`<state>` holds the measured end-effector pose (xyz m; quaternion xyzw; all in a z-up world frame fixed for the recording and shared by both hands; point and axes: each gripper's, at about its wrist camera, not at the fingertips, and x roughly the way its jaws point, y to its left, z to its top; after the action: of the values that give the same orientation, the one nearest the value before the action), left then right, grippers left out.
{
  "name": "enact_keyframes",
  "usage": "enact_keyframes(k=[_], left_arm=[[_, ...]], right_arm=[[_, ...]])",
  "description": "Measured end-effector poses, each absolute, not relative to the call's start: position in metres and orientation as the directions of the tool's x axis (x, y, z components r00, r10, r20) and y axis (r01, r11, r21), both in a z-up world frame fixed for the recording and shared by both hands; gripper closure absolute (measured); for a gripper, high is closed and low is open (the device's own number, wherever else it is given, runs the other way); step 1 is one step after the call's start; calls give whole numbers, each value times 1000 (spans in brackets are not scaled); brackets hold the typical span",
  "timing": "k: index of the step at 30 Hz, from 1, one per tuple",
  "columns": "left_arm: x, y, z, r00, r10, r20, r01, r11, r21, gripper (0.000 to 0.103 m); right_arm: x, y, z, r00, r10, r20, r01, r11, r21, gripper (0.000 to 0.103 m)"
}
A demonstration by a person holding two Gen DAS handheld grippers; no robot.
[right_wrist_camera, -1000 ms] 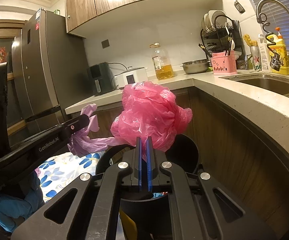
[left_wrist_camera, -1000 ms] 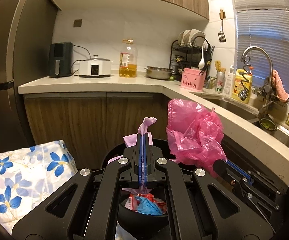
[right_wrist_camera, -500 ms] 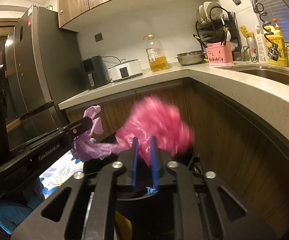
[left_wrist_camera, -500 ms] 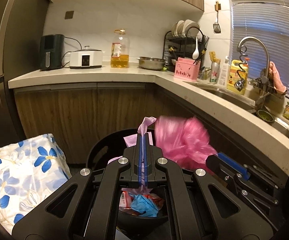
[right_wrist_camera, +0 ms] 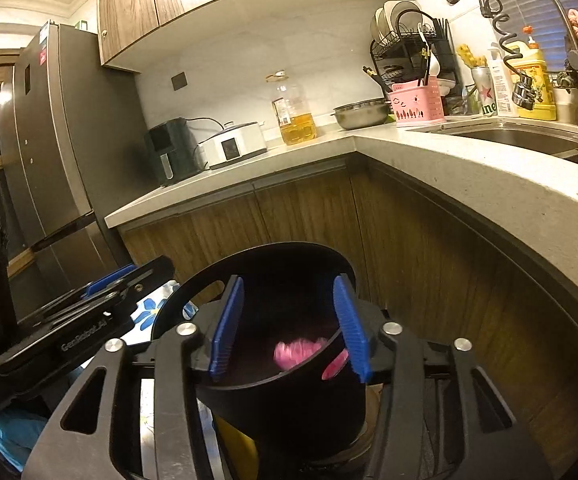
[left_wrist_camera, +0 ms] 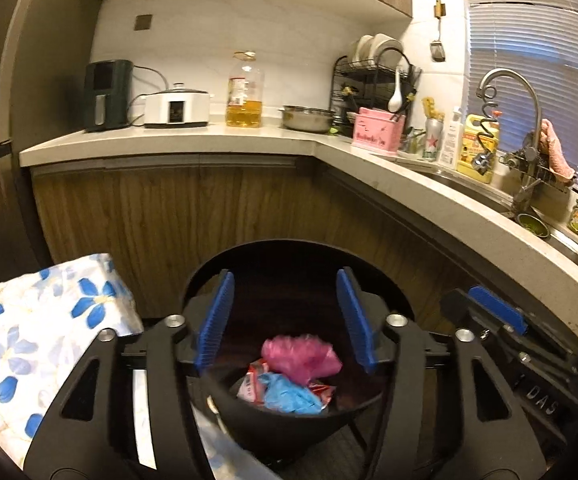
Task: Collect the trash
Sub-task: 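Open both tools to drop the pink and purple bags into the bin, then withdraw both open tools from the bin back over the table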
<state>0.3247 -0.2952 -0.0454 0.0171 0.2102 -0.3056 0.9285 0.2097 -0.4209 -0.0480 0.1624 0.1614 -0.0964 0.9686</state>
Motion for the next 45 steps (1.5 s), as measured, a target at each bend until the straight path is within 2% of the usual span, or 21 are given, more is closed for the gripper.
enact_keyframes(k=[1,5,8,11,19,29,37,45], left_arm=[[323,-291,-45,732,-551,-401,564,820,-96,38],[311,-267,-50,758,-508,-410,514,851,-106,21],[297,-244,-53,797,-446,-407,450,888,-91,14],[283,-219,-53,821,-406,-402,395,912,-114,6],[246,-159,-47,886,-256,-387,229,967,-114,6],[207,-100,-47,915,-137,-380,99,988,-118,6],[180,-45,-47,931,32,-363,-70,993,-93,6],[163,21,-52,911,207,-357,-269,954,-131,6]], right_arm=[[209,-420,-48,929,-132,-345,236,930,281,50],[203,-413,-47,930,-127,-344,230,932,280,31],[197,-409,-47,933,-125,-337,228,931,286,20],[192,-403,-45,934,-114,-338,220,930,294,16],[182,-374,-40,940,-97,-326,197,936,290,16],[174,-326,-32,954,-4,-299,90,957,275,16],[172,-281,-32,955,76,-286,6,962,273,16],[176,-233,-35,943,171,-284,-97,961,260,16]])
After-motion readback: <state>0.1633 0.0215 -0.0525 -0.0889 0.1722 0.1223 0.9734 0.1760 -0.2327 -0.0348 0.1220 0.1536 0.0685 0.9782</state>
